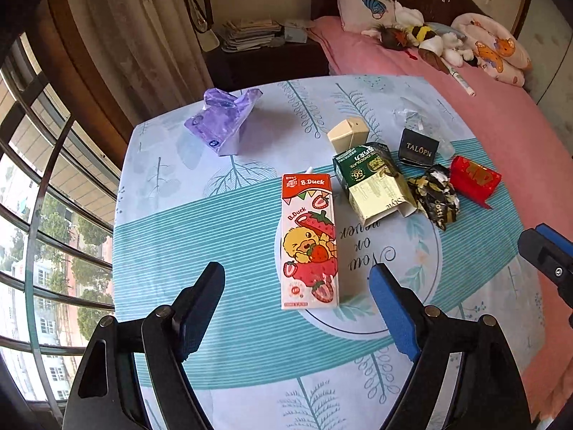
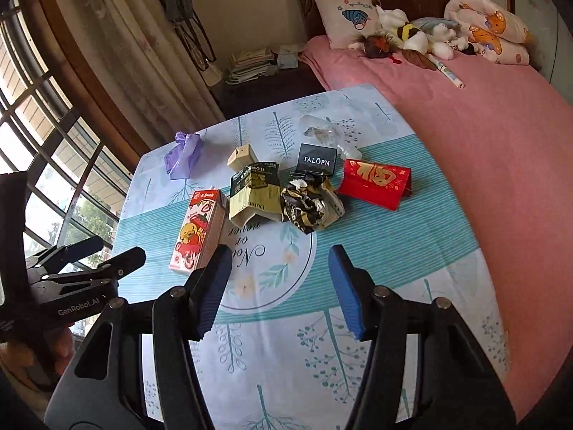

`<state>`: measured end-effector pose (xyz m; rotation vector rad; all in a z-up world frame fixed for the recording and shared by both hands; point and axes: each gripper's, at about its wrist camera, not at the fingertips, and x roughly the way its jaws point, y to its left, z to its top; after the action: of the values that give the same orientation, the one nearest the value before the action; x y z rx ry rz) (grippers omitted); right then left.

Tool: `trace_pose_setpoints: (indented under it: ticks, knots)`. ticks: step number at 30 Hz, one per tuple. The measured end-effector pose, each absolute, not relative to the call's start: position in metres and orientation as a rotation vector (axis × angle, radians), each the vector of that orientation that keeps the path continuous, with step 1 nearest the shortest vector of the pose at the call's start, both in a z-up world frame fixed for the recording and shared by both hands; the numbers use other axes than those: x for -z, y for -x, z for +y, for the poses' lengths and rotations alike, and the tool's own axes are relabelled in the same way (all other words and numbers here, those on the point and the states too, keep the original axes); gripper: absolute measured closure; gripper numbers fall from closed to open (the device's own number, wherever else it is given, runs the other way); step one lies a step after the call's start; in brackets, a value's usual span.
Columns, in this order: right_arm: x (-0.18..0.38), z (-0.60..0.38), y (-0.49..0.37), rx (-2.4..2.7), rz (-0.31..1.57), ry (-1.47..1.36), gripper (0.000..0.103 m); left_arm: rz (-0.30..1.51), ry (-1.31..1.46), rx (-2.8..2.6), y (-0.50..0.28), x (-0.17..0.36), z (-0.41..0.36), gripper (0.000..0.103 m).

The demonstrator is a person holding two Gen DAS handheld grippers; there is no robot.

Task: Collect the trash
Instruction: 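Grasp the B.Duck milk carton with the left tool while the right tool grasps the green pistachio wrapper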

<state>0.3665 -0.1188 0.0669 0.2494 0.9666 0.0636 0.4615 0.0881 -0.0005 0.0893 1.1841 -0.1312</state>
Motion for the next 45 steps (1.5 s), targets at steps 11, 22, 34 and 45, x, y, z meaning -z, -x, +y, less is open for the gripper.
trace_pose_setpoints:
  ticks: [11,22,34,45]
  knots:
    - [0.000,-0.095,-0.457,-0.070,1.047,-0.278,0.049,1.360,-0.085,0.127,-0.523,0.099,0.076,0.024]
    - [0.033,-0.075,-0.498,-0.104,1.100,-0.302,0.049,1.339,-0.024,0.138,-0.532,0.119,0.098,0.052]
    - [0.083,-0.051,-0.537,-0.097,1.206,-0.257,0.041,1.348,0.065,0.094,-0.539,0.126,0.128,0.052]
    - [0.094,-0.043,-0.539,-0.098,1.202,-0.273,0.036,1.317,0.066,0.110,-0.514,0.094,0.132,0.052]
